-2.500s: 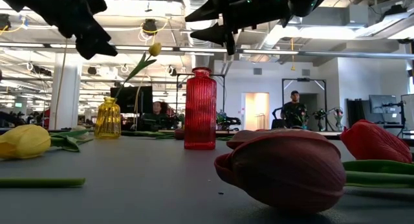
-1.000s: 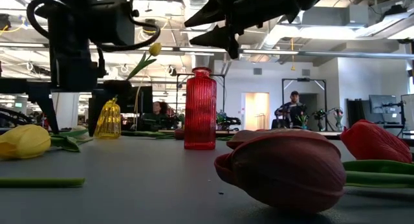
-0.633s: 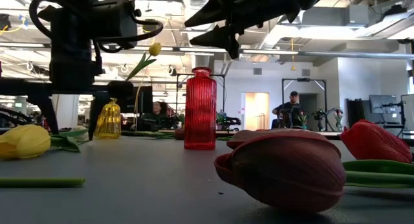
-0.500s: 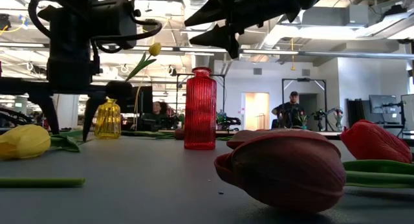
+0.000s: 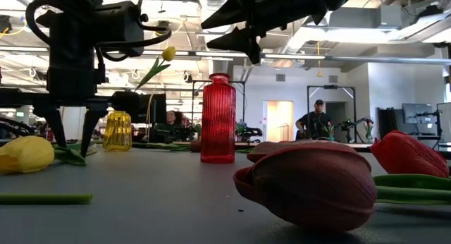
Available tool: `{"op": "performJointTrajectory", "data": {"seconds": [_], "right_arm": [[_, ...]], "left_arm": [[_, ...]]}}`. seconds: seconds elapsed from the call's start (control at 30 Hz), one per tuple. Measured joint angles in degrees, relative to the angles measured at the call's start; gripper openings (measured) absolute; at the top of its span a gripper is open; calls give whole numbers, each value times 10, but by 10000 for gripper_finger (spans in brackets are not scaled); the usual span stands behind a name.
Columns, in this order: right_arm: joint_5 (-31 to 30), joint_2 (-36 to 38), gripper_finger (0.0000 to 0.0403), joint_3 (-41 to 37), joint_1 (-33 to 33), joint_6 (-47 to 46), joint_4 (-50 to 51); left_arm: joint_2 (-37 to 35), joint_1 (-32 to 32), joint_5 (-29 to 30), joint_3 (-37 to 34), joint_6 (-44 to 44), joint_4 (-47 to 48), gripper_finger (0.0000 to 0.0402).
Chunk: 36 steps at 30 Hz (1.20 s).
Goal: Sort flowers into vase by color
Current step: Put the yellow flower into the yellow vase
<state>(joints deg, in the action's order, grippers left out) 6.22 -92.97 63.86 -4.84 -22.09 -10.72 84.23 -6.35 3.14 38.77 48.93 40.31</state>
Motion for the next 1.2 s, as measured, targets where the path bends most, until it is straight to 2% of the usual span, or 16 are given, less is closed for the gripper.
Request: {"op": "performJointTrajectory", "data": {"seconds": [0.07,0.23,0.47,0.63,1.0,1.2], "right_arm": [[0,0,230,0,0,0,0],[0,0,230,0,0,0,0],[0,0,230,0,0,-3,0],[0,0,230,0,0,-3,0],[0,0,230,0,0,-4,-5],[0,0,230,0,-1,-5,-13]], "left_arm": [[0,0,2,2,0,0,69],[2,0,3,17,-1,1,9],[-28,3,42,54,-4,-6,2],[-102,21,42,69,-38,-26,1],[-281,80,44,69,-175,-53,0],[-361,118,50,69,-250,-116,0]]}}
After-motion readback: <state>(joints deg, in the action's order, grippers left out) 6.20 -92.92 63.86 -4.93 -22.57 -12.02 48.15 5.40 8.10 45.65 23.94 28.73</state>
